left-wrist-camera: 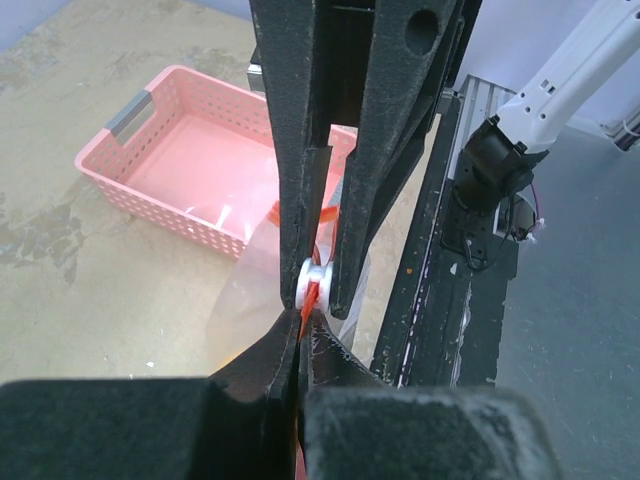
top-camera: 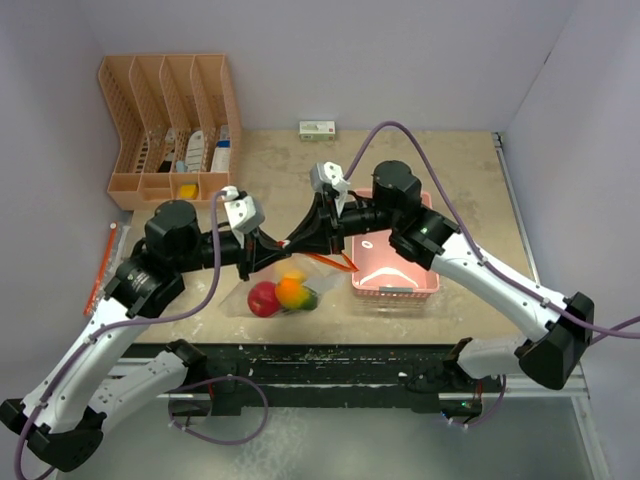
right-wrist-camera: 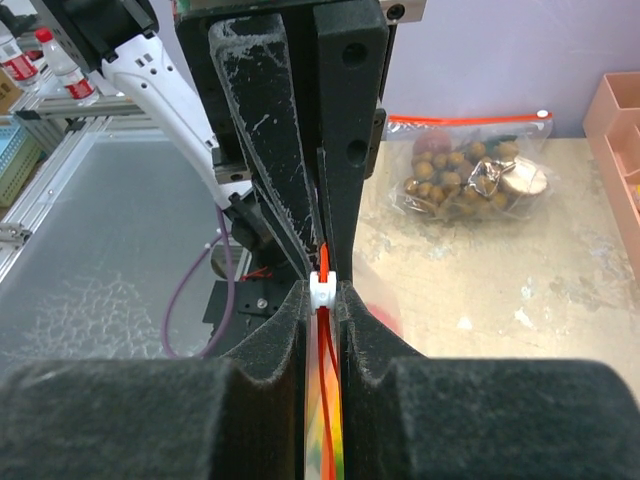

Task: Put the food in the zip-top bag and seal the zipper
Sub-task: Zip the zipper food storage bag at the center of the board.

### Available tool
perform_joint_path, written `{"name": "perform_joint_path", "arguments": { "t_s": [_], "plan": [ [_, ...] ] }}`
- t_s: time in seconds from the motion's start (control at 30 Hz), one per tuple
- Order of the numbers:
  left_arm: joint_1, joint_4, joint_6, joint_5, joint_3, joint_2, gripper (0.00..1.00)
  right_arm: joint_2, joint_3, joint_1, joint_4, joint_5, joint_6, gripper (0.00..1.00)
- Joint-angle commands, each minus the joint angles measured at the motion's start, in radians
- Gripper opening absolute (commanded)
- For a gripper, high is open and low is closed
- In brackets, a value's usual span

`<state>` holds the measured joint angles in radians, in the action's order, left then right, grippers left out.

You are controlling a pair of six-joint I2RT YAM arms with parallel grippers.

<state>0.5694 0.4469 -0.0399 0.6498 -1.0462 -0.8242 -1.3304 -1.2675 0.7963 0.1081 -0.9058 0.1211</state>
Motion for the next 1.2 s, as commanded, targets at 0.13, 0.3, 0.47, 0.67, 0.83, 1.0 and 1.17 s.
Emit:
{"name": "perform_joint_path", "arguments": {
  "t_s": [0.13, 0.3, 0.47, 0.67, 0.83, 1.0, 1.17],
  "plan": [
    [-0.002, 0.004, 0.028, -0.099, -0.119, 0.059, 0.0, 0.061, 0.011, 0.0, -0.132, 0.028, -0.086, 0.0],
    [-0.003, -0.012, 0.022, -0.114, -0.119, 0.071, 0.0, 0.052, 0.025, -0.003, -0.139, 0.023, -0.093, 0.0],
    [-0.002, -0.019, 0.013, -0.149, -0.116, 0.077, 0.0, 0.03, 0.034, -0.003, -0.158, 0.02, -0.098, 0.0],
    [-0.002, -0.032, 0.009, -0.241, -0.121, 0.11, 0.0, 0.037, 0.074, -0.005, -0.165, 0.035, -0.101, 0.0],
    [-0.002, -0.028, 0.007, -0.336, -0.122, 0.138, 0.0, 0.046, 0.099, -0.006, -0.177, 0.065, -0.107, 0.0],
    [-0.002, -0.02, -0.005, -0.439, -0.122, 0.162, 0.0, 0.054, 0.118, -0.012, -0.2, 0.139, -0.121, 0.0],
    [-0.002, -0.009, -0.012, -0.535, -0.128, 0.183, 0.0, 0.049, 0.144, -0.023, -0.213, 0.219, -0.129, 0.0]
  ]
}}
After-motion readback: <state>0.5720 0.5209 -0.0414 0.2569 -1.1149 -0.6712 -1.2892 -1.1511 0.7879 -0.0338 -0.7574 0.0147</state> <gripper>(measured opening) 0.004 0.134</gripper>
